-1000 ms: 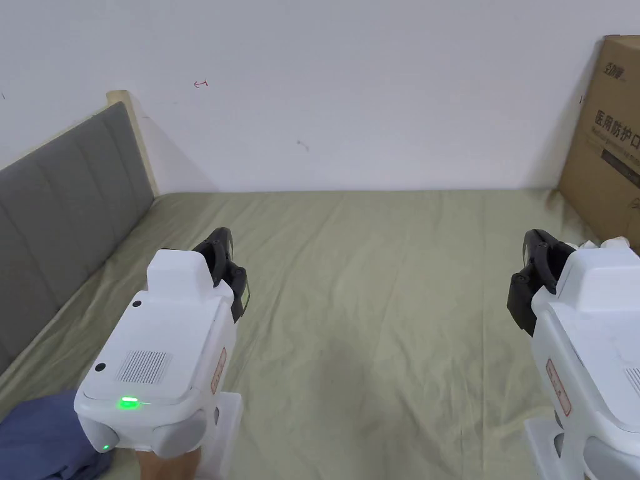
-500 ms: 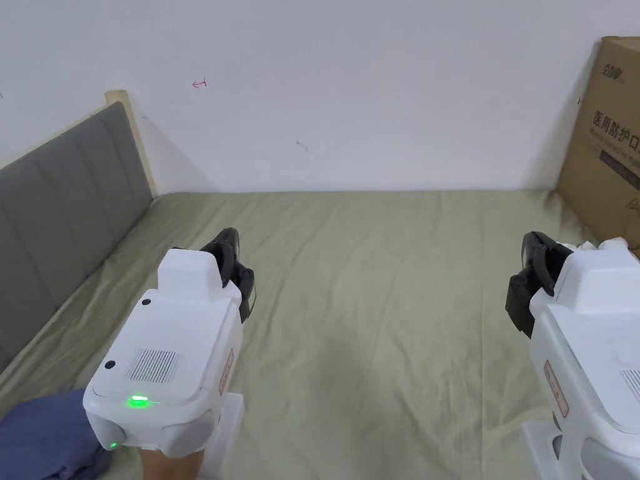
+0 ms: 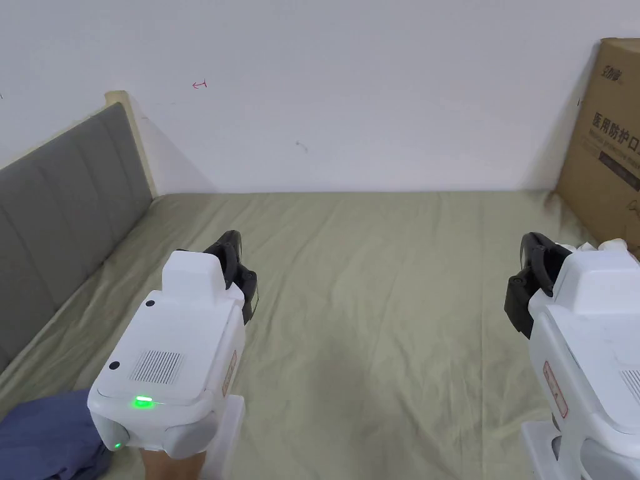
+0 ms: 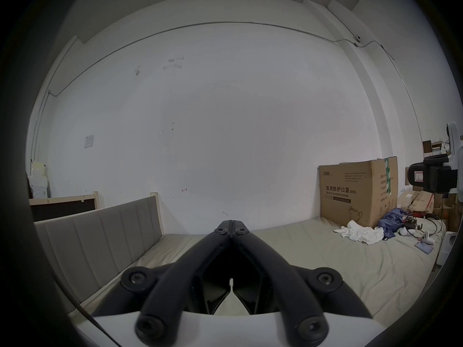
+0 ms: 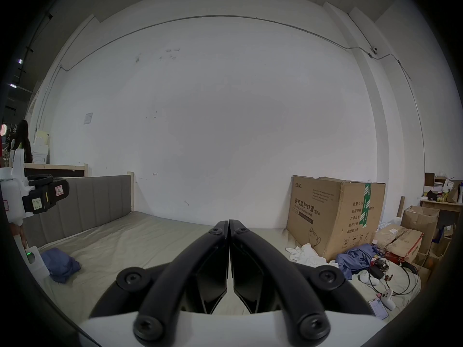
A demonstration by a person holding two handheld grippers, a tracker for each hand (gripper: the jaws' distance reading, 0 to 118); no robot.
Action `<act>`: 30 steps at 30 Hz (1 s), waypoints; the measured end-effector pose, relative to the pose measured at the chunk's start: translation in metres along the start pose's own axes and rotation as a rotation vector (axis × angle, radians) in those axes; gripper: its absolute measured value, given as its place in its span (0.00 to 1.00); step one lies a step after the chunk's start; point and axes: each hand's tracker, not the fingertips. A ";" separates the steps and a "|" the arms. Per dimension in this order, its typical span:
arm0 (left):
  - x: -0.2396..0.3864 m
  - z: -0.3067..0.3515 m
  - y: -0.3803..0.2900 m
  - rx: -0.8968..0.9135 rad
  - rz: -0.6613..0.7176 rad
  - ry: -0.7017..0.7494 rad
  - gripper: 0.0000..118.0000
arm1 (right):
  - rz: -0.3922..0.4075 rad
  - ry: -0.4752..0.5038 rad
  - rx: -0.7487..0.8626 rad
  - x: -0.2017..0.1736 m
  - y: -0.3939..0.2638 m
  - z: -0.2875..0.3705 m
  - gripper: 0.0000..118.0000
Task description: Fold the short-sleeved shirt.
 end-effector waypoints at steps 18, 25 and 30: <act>-0.002 0.001 -0.003 -0.007 -0.015 0.001 0.00 | 0.000 -0.003 0.003 0.000 0.002 0.002 0.00; 0.000 0.002 -0.003 -0.007 -0.020 -0.006 0.00 | -0.002 -0.004 0.001 -0.001 0.002 0.003 0.00; 0.000 0.002 -0.002 -0.006 -0.019 -0.007 0.00 | 0.003 -0.004 0.005 -0.001 0.003 0.004 0.00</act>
